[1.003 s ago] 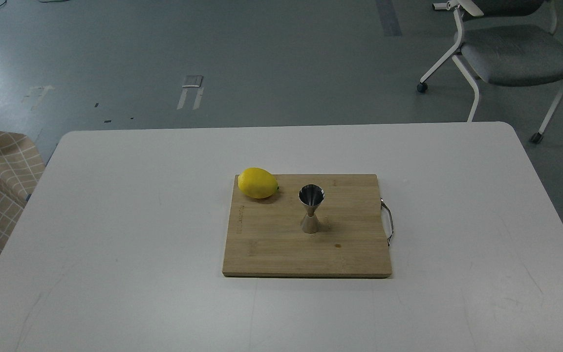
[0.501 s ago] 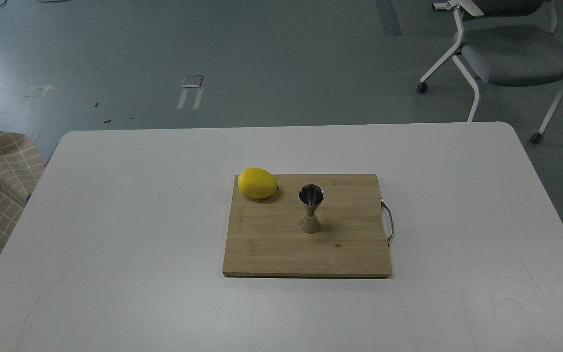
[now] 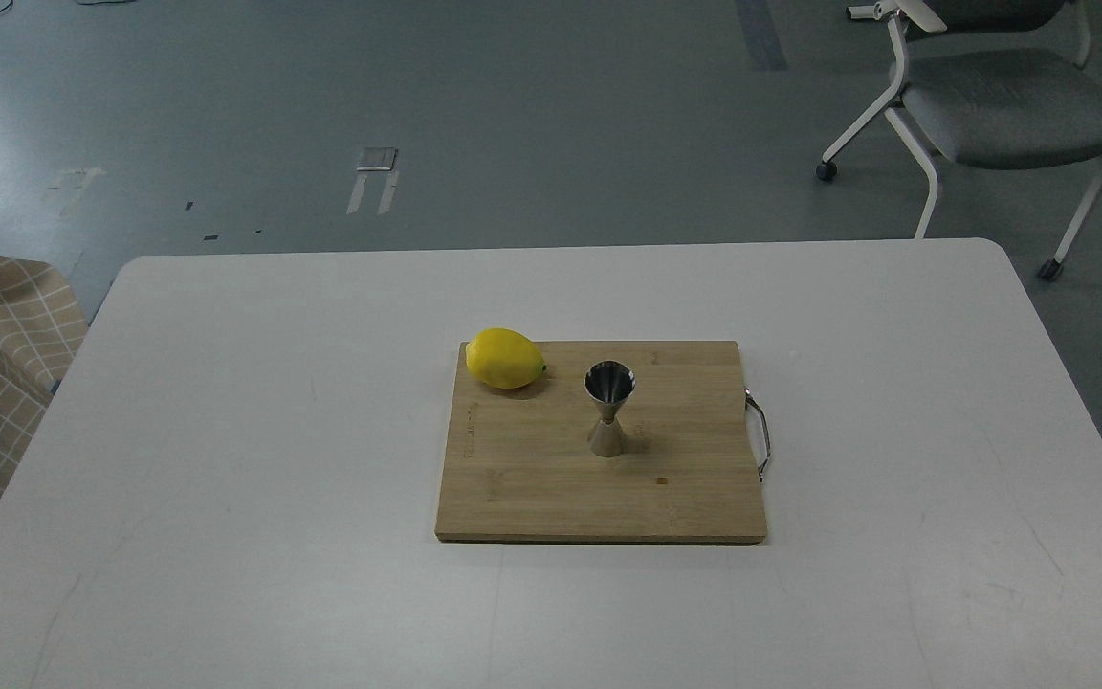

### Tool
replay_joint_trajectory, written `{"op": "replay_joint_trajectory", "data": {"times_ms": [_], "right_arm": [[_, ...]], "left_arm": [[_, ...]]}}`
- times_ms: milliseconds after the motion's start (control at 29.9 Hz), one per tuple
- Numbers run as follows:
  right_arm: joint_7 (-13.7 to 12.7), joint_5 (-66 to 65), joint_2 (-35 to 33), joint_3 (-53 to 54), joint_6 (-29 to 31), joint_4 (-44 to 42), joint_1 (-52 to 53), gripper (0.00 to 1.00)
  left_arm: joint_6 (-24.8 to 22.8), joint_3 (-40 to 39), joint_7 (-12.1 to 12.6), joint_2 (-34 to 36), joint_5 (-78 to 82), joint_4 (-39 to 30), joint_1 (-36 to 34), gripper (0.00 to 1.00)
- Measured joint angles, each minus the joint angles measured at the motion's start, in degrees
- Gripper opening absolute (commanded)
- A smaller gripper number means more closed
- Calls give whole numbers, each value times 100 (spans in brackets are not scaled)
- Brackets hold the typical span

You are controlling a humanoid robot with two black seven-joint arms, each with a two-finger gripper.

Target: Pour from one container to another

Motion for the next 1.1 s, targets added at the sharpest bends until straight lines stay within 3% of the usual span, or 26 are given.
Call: {"op": "replay_joint_trajectory", "data": {"times_ms": [1103], "right_arm": [[0,0,0,0,0,-1,-10,100]], "left_arm": [[-3,0,0,0,0,0,0,99]]}}
